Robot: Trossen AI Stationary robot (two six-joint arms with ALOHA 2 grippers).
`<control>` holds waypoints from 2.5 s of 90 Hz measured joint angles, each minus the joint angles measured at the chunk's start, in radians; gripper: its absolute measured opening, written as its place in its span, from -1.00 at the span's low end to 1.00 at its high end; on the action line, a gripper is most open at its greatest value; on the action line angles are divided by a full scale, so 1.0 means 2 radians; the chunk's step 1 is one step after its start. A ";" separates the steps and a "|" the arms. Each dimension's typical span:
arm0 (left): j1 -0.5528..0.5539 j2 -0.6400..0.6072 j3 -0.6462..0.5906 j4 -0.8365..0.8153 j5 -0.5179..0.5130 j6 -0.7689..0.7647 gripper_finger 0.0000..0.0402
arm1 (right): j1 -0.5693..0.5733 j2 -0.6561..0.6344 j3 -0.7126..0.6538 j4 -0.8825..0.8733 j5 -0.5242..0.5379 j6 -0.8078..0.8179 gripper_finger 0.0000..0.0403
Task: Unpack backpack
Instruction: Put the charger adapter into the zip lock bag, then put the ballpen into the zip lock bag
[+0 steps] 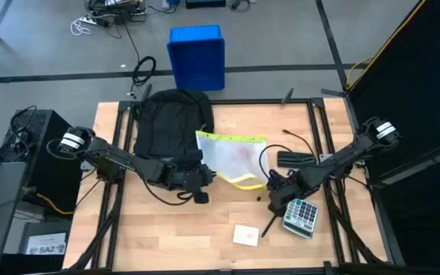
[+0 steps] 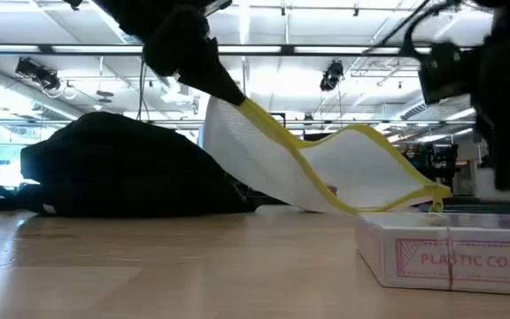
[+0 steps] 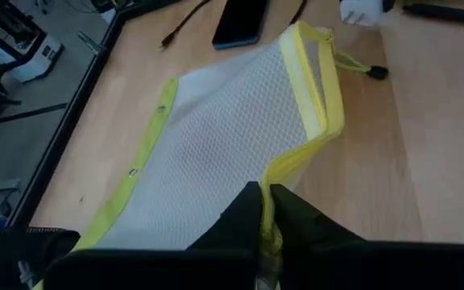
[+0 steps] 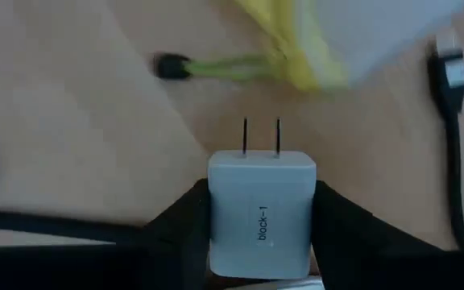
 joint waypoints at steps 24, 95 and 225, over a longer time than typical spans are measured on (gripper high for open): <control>0.000 0.000 0.000 0.005 0.000 -0.002 -1.00 | -0.003 0.000 0.037 0.163 0.039 -0.095 -0.30; 0.000 0.000 0.000 0.043 -0.001 -0.004 -1.00 | -0.143 0.033 0.037 0.119 0.009 -0.140 -0.30; 0.000 0.000 0.000 0.034 0.000 -0.005 -1.00 | 0.035 0.069 0.078 0.047 -0.081 -0.191 -0.10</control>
